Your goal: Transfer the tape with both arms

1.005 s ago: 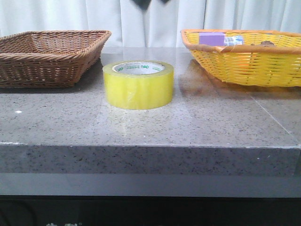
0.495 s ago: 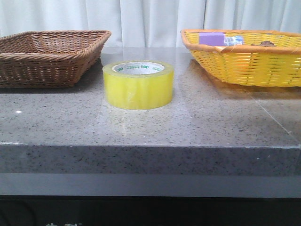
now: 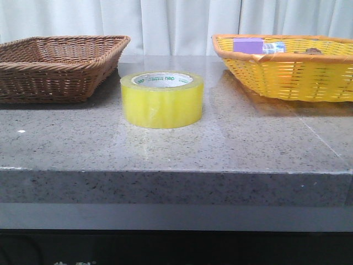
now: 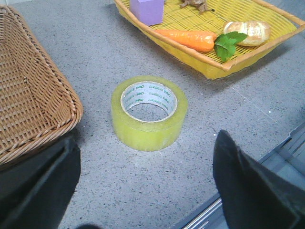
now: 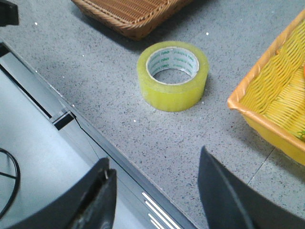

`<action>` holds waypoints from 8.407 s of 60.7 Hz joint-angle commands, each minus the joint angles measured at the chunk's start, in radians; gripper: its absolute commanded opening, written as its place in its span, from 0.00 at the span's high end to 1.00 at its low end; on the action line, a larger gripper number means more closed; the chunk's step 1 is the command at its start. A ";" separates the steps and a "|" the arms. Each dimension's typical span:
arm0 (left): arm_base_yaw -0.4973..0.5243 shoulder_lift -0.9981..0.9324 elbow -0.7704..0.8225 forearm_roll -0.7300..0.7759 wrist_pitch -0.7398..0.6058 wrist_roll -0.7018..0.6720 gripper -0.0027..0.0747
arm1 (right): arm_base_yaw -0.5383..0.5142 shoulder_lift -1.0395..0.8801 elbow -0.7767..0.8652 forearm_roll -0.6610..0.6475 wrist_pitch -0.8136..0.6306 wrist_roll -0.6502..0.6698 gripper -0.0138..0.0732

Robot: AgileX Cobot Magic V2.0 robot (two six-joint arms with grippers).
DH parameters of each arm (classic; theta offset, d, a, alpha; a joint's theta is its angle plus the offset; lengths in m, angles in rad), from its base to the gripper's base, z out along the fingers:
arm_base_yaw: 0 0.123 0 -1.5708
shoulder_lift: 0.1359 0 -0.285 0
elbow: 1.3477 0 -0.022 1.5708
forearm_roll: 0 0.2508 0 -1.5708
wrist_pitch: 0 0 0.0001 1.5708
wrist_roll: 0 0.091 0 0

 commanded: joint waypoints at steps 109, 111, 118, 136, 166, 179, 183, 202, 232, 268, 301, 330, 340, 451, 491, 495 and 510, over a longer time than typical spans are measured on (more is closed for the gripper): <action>-0.031 0.991 -0.810 -0.107 0.543 0.805 0.24 | -0.002 -0.021 -0.023 0.022 -0.069 -0.003 0.37; -0.031 0.993 -0.810 -0.107 0.541 0.805 0.26 | -0.002 -0.021 -0.023 0.022 -0.069 -0.003 0.37; -0.031 0.996 -0.810 -0.107 0.534 0.805 0.44 | -0.002 -0.021 -0.023 0.022 -0.069 -0.003 0.37; -0.031 0.996 -0.810 -0.107 0.534 0.805 0.80 | -0.002 -0.021 -0.023 0.022 -0.069 -0.003 0.37; -0.028 0.989 -0.980 -0.060 0.635 0.721 0.83 | -0.002 -0.021 -0.023 0.022 -0.069 -0.003 0.37; -0.028 0.989 -1.101 0.036 0.653 0.594 0.83 | -0.002 -0.021 -0.023 0.022 -0.069 -0.003 0.37; -0.027 0.989 -1.135 0.074 0.657 0.546 0.83 | -0.002 -0.021 -0.023 0.022 -0.069 -0.003 0.37; 0.078 0.989 -1.191 0.174 0.669 0.310 0.83 | -0.002 -0.021 -0.023 0.022 -0.069 -0.003 0.37; 0.359 1.012 -1.191 0.135 0.620 0.169 0.83 | -0.002 -0.021 -0.023 0.022 -0.069 -0.003 0.37; 0.382 1.174 -1.189 0.126 0.527 0.169 0.83 | -0.002 -0.021 -0.023 0.022 -0.069 -0.003 0.37; 0.382 1.171 -1.189 0.126 0.579 0.169 0.39 | -0.002 -0.021 -0.023 0.022 -0.069 -0.003 0.37; 0.382 0.923 -1.167 0.110 0.625 0.014 0.39 | -0.002 -0.021 -0.023 0.022 -0.069 -0.003 0.37; 0.382 0.745 -1.001 0.059 0.530 0.014 0.40 | -0.002 -0.021 -0.023 0.022 -0.069 -0.003 0.37; 0.382 -0.299 0.025 0.023 0.238 0.016 0.99 | -0.002 -0.021 -0.023 0.022 -0.064 -0.003 0.92; 0.382 -0.318 0.034 0.023 0.237 0.016 0.99 | -0.002 -0.021 -0.023 0.022 -0.064 -0.003 0.92; 0.388 -0.345 0.057 0.074 0.199 0.020 0.99 | -0.002 -0.021 -0.023 0.022 -0.065 -0.003 0.92; 0.470 -0.523 0.300 0.062 -0.070 0.020 0.99 | -0.002 -0.021 -0.023 0.022 -0.065 -0.003 0.92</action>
